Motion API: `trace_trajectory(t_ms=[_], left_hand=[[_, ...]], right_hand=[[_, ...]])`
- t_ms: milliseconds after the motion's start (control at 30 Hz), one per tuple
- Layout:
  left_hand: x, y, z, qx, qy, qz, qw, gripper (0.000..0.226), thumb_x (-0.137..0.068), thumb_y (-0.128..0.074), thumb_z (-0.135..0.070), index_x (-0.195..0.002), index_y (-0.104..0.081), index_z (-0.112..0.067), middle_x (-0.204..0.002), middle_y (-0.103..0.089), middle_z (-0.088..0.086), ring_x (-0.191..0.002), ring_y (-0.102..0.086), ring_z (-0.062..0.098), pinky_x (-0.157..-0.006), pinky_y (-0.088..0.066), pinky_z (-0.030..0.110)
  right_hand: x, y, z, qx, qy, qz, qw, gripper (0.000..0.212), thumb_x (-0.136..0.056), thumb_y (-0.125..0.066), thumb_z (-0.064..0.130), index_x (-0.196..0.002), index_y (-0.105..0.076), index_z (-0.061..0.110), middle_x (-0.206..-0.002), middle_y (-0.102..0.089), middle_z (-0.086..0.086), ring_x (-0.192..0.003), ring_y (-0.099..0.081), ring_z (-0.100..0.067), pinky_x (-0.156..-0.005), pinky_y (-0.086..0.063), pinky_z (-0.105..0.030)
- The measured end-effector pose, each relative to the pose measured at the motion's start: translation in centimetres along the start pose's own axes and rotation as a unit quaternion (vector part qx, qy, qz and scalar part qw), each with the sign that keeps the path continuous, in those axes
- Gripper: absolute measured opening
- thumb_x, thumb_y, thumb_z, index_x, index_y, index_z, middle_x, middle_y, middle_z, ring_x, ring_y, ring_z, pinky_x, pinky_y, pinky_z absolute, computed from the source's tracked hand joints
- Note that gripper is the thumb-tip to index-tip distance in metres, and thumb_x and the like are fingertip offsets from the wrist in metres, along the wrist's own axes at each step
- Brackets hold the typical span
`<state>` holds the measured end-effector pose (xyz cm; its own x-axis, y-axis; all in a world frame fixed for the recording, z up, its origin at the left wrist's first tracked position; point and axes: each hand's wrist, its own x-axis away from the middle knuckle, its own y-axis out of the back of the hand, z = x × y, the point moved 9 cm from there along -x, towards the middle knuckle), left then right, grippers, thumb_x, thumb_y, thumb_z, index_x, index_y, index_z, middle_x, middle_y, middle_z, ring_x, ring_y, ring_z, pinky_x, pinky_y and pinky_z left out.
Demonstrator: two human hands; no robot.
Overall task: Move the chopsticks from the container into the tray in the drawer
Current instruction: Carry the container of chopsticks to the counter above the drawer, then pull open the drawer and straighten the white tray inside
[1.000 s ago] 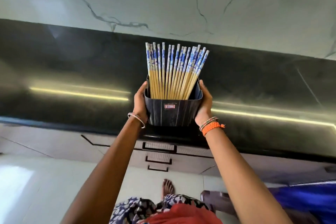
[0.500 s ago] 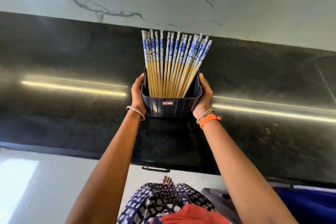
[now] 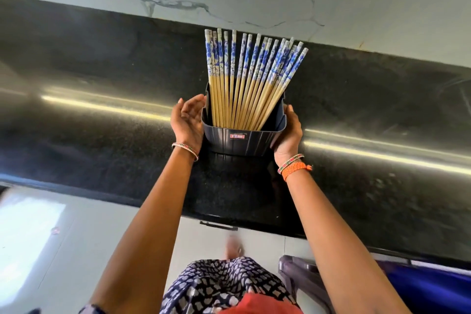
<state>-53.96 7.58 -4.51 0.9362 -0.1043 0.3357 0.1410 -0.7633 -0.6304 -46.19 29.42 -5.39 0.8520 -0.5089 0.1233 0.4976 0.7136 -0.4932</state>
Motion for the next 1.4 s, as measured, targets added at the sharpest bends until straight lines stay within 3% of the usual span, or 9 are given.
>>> trace_trajectory(t_ms=[100, 267, 400, 500, 567, 667, 833, 933, 1400], left_hand=[[2.1, 2.2, -0.3, 0.000, 0.009, -0.005, 1.000, 0.035, -0.093, -0.036, -0.026, -0.078, -0.064, -0.011, -0.069, -0.075, -0.002, -0.070, -0.070, 0.011, -0.080, -0.049, 0.027], [7.1, 6.3, 0.2, -0.019, 0.029, 0.019, 0.999, 0.032, -0.092, -0.036, -0.021, -0.083, -0.065, -0.010, -0.078, -0.075, 0.003, -0.089, -0.067, 0.019, -0.093, -0.047, 0.030], [10.3, 7.4, -0.4, -0.064, 0.016, 0.042, 0.997, 0.031, -0.093, -0.034, -0.013, -0.082, -0.063, -0.010, -0.073, -0.074, 0.001, -0.086, -0.065, 0.019, -0.094, -0.047, 0.031], [13.6, 7.9, -1.0, -0.156, -0.038, 0.057, 0.985, 0.030, -0.091, -0.033, -0.007, -0.078, -0.061, -0.008, -0.073, -0.070, 0.006, -0.077, -0.066, 0.015, -0.086, -0.050, 0.030], [17.0, 8.5, -0.6, -0.308, -0.116, 0.111, 0.938, 0.024, -0.087, -0.037, -0.007, -0.080, -0.060, -0.006, -0.078, -0.065, 0.012, -0.074, -0.064, 0.017, -0.076, -0.051, 0.029], [21.9, 10.1, 2.9, -0.535, -0.182, 0.237, 0.790, 0.024, -0.083, -0.043, -0.012, -0.092, -0.065, -0.010, -0.089, -0.068, 0.013, -0.082, -0.064, 0.024, -0.075, -0.051, 0.033], [17.6, 13.6, 9.8, -0.806, -0.108, 0.304, 0.497, 0.052, -0.087, -0.040, 0.001, -0.138, -0.037, -0.009, -0.145, -0.039, 0.016, -0.135, -0.035, 0.032, -0.113, -0.028, 0.037], [14.1, 14.2, 11.8, -0.844, -0.102, 0.331, 0.409, 0.042, -0.095, -0.036, -0.012, -0.136, -0.042, -0.010, -0.142, -0.045, 0.016, -0.131, -0.040, 0.032, -0.111, -0.029, 0.036], [15.6, 14.6, 13.0, -0.889, -0.191, 0.242, 0.339, 0.027, -0.091, -0.047, -0.009, -0.111, -0.064, -0.017, -0.109, -0.070, 0.009, -0.101, -0.063, 0.030, -0.085, -0.049, 0.038]], right_hand=[[2.0, 1.6, 0.4, 0.032, 0.021, -0.050, 0.998, 0.039, -0.081, -0.054, 0.039, -0.109, -0.061, 0.013, -0.098, -0.066, 0.001, -0.100, -0.058, -0.017, -0.099, -0.041, -0.040], [7.3, 2.6, -0.2, 0.125, 0.023, -0.079, 0.989, 0.058, -0.083, -0.050, 0.037, -0.134, -0.045, 0.009, -0.134, -0.053, -0.006, -0.125, -0.048, -0.015, -0.109, -0.034, -0.029], [12.0, 2.6, -0.3, 0.158, 0.038, -0.103, 0.981, 0.060, -0.087, -0.049, 0.032, -0.141, -0.034, 0.010, -0.139, -0.044, -0.003, -0.117, -0.047, -0.002, -0.088, -0.042, -0.005], [16.9, 1.8, 0.3, 0.217, 0.067, -0.122, 0.966, 0.054, -0.087, -0.051, 0.025, -0.136, -0.040, 0.007, -0.138, -0.046, -0.011, -0.121, -0.047, -0.012, -0.098, -0.041, -0.017], [21.7, 0.9, 1.5, 0.348, 0.183, -0.131, 0.910, 0.046, -0.083, -0.050, 0.023, -0.126, -0.053, 0.006, -0.125, -0.054, -0.013, -0.116, -0.050, -0.017, -0.102, -0.038, -0.026], [29.1, -2.4, -2.3, 0.548, 0.308, 0.028, 0.777, 0.040, -0.081, -0.047, 0.017, -0.118, -0.058, 0.006, -0.117, -0.057, -0.015, -0.114, -0.049, -0.023, -0.103, -0.037, -0.031], [26.6, -1.2, -13.1, 0.757, 0.088, 0.205, 0.615, 0.054, -0.080, -0.047, 0.001, -0.133, -0.040, -0.008, -0.137, -0.043, -0.028, -0.129, -0.040, -0.038, -0.114, -0.029, -0.040], [22.0, -0.9, -16.7, 0.813, -0.001, 0.248, 0.527, 0.039, -0.089, -0.039, 0.006, -0.127, -0.043, -0.002, -0.129, -0.049, -0.025, -0.119, -0.048, -0.038, -0.104, -0.038, -0.043], [22.5, -0.2, -18.3, 0.793, 0.047, 0.167, 0.585, 0.028, -0.088, -0.046, 0.006, -0.112, -0.060, 0.010, -0.109, -0.068, -0.017, -0.103, -0.062, -0.034, -0.091, -0.047, -0.036]])
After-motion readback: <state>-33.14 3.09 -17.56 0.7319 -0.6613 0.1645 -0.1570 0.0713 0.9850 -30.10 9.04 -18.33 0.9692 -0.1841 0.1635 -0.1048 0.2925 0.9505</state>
